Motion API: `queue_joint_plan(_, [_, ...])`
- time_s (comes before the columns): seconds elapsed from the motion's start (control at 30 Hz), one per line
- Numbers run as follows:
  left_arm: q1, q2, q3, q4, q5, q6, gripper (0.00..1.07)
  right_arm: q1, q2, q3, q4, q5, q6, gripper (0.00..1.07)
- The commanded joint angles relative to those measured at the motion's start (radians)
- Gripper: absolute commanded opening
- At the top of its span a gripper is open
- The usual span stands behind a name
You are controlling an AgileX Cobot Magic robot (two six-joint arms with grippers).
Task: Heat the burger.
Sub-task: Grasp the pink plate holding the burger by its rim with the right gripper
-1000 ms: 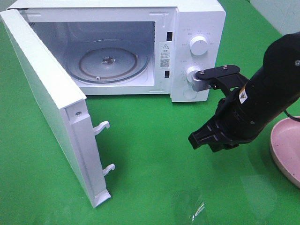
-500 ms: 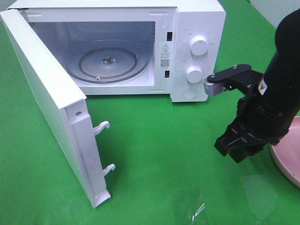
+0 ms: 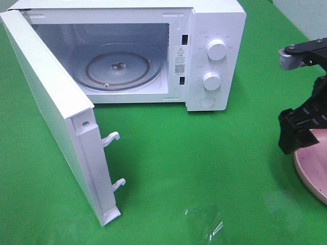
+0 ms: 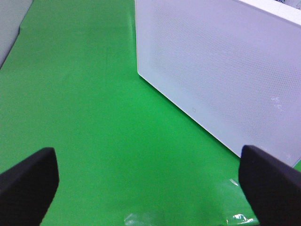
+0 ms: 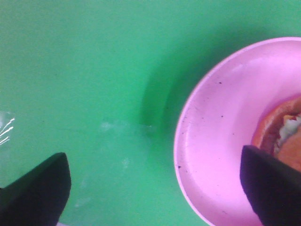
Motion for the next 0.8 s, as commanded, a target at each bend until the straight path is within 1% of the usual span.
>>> queue_joint_plan(0.03, [-0.006, -0.016, -0.001, -0.001, 0.000, 0.000, 0.96, -0.039, -0.006, 0.007, -0.006, -0.001, -0.007, 0.92])
queue_joint_plan(0.07, [-0.006, -0.016, -0.001, -0.001, 0.000, 0.000, 0.96, -0.071, -0.006, 0.010, -0.006, -0.012, -0.006, 0.92])
queue_joint_plan(0.1, [-0.006, -0.016, -0.001, -0.001, 0.000, 0.000, 0.96, -0.071, -0.006, 0.010, -0.006, -0.012, -0.006, 0.92])
queue_joint_plan(0.17, [-0.006, -0.016, -0.001, -0.001, 0.000, 0.000, 0.96, -0.130, -0.003, 0.024, -0.006, -0.040, -0.005, 0.91])
queue_joint_plan(0.33, [-0.006, -0.016, -0.001, -0.001, 0.000, 0.000, 0.96, -0.144, -0.003, 0.042, -0.005, -0.074, -0.004, 0.90])
queue_joint_plan(0.4, [-0.006, -0.016, -0.001, -0.001, 0.000, 0.000, 0.96, -0.144, -0.003, 0.061, -0.005, -0.110, -0.002, 0.89])
queue_joint_plan(0.47, [-0.006, -0.016, -0.001, -0.001, 0.000, 0.000, 0.96, -0.144, -0.003, 0.112, 0.007, -0.195, -0.002, 0.88])
queue_joint_plan(0.57, [-0.006, -0.016, -0.001, -0.001, 0.000, 0.000, 0.96, -0.144, 0.001, 0.124, 0.010, -0.217, -0.002, 0.88])
queue_joint_plan(0.67, [-0.006, -0.016, -0.001, -0.001, 0.000, 0.000, 0.96, -0.144, 0.050, 0.139, 0.010, -0.246, 0.022, 0.87])
queue_joint_plan(0.7, [-0.006, -0.016, -0.001, -0.001, 0.000, 0.000, 0.96, -0.144, 0.091, 0.139, 0.010, -0.257, 0.022, 0.86])
queue_joint_plan(0.8, [-0.006, -0.016, -0.001, -0.001, 0.000, 0.000, 0.96, -0.144, 0.114, 0.139, 0.010, -0.268, 0.022, 0.86])
